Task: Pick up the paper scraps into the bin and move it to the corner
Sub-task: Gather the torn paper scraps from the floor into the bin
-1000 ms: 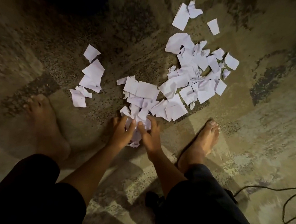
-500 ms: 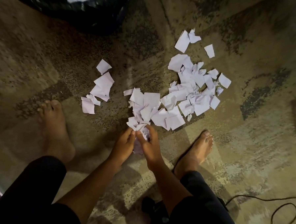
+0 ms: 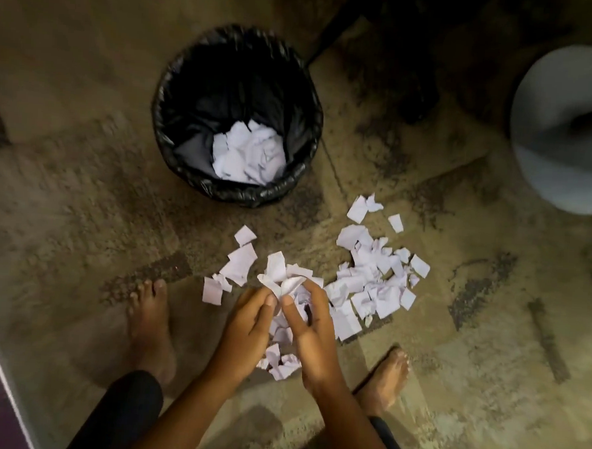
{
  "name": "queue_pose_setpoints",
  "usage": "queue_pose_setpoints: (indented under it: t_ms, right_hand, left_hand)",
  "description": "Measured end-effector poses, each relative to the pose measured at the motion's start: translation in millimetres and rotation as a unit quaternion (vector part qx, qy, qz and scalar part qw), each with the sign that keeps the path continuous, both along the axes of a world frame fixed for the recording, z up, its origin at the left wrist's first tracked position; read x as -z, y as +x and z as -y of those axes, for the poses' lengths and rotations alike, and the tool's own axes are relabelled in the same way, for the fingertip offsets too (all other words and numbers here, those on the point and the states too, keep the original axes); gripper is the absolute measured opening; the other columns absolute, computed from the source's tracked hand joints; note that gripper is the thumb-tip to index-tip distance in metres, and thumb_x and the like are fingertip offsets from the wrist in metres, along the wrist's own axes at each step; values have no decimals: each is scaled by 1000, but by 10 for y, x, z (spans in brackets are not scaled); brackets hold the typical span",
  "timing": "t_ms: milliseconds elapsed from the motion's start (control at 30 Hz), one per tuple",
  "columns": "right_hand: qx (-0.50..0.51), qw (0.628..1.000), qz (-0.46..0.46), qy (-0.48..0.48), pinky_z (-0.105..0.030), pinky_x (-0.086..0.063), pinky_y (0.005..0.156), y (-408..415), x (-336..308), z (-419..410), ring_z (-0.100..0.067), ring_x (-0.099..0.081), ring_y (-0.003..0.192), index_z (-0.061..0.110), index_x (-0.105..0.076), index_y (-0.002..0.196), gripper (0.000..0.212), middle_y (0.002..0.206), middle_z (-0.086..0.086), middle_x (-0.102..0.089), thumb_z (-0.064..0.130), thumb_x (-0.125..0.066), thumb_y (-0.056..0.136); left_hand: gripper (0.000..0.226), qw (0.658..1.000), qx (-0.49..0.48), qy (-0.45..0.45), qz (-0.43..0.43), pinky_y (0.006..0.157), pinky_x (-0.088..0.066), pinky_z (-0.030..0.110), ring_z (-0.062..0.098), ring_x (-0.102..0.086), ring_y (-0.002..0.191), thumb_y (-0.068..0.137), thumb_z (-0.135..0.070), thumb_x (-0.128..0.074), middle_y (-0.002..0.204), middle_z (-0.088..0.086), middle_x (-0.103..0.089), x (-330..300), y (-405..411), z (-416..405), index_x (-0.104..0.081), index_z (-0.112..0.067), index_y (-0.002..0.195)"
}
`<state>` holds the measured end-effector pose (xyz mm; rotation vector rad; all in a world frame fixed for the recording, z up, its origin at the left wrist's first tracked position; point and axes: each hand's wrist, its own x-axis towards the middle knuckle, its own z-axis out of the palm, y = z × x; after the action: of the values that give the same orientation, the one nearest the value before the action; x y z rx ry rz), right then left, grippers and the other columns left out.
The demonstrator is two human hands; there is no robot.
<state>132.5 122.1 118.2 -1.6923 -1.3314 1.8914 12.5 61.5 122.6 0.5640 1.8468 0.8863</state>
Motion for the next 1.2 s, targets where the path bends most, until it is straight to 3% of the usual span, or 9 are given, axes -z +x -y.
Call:
queue_pose_setpoints:
  t_ms: [67,167,367,533,667,767,933,1033,1200]
  right_hand:
    - [-8,1000,-17,24,-47,-51,114,-215,-256,-187,-11,-63,132,36,-60,141,40,138,8,-67,42,-70,102]
    - [-21,997,-40,62,-50,-50,115,-593,-598,-504,-16,-62,134,33,-60,143,47,142,1,-65,47,-70,99]
    - [-25,993,-89,76,-54,-51,115,-1326,-922,-1134,-21,-62,137,35,-60,145,44,147,-2,-62,38,-70,102]
    - [45,990,-131,16,-36,-62,97,-1823,-868,-1512,-20,-73,122,30,-63,143,39,139,-3,-71,19,-67,105]
    - [132,972,-164,-105,-35,-65,92,-2091,-764,-1702,-21,-74,122,32,-48,158,53,141,0,-70,20,-62,108]
    - [138,964,-166,-154,-45,-62,101,-2174,-729,-1781,-23,-70,127,39,-35,165,63,143,3,-66,28,-61,109]
    - [158,954,-175,-183,-53,-53,113,-2110,-659,-1840,-25,-51,141,40,-33,165,60,152,4,-52,29,-57,111]
    - [176,952,-175,-179,-52,-54,111,-1946,-614,-1831,-25,-52,145,34,-40,164,58,145,7,-60,27,-60,110]
    - [181,959,-166,-140,-52,-63,98,-1334,-447,-1833,-33,-76,114,13,-64,140,32,126,-14,-75,19,-61,109]
  left_hand:
    - [29,1000,-4,29,-12,82,-51,36,20,-60,87,114,-18,-46,89,-5,-59,-241,-190,-120,-58,-19,88]
    - [25,998,-13,58,-30,88,-52,24,16,-65,101,114,-20,-46,102,-11,-61,-577,-545,-357,-67,-13,104]
    - [26,990,-35,107,-79,91,-54,36,11,-66,98,107,-36,-44,106,1,-66,-889,-1262,-934,-67,-25,100]
    - [26,991,-91,96,9,103,-59,52,15,-71,118,102,-57,-45,124,-9,-74,-840,-1707,-1347,-71,-57,109]
    - [43,978,-161,81,103,91,-65,34,14,-75,116,114,-47,-39,133,-3,-73,-789,-1944,-1604,-63,-31,146]
    - [61,966,-196,58,158,104,-59,49,22,-69,125,110,-60,-33,144,5,-66,-680,-2125,-1680,-54,-24,155]
    - [72,934,-270,68,225,105,-56,56,30,-55,142,107,-69,-29,162,11,-50,-586,-2211,-1664,-53,-21,155]
    - [71,929,-294,77,214,111,-52,59,26,-58,141,108,-67,-28,156,8,-57,-504,-2167,-1585,-55,-19,154]
    - [57,948,-269,89,142,98,-60,47,28,-76,117,111,-55,-37,134,12,-73,-382,-1826,-1412,-64,-16,142]
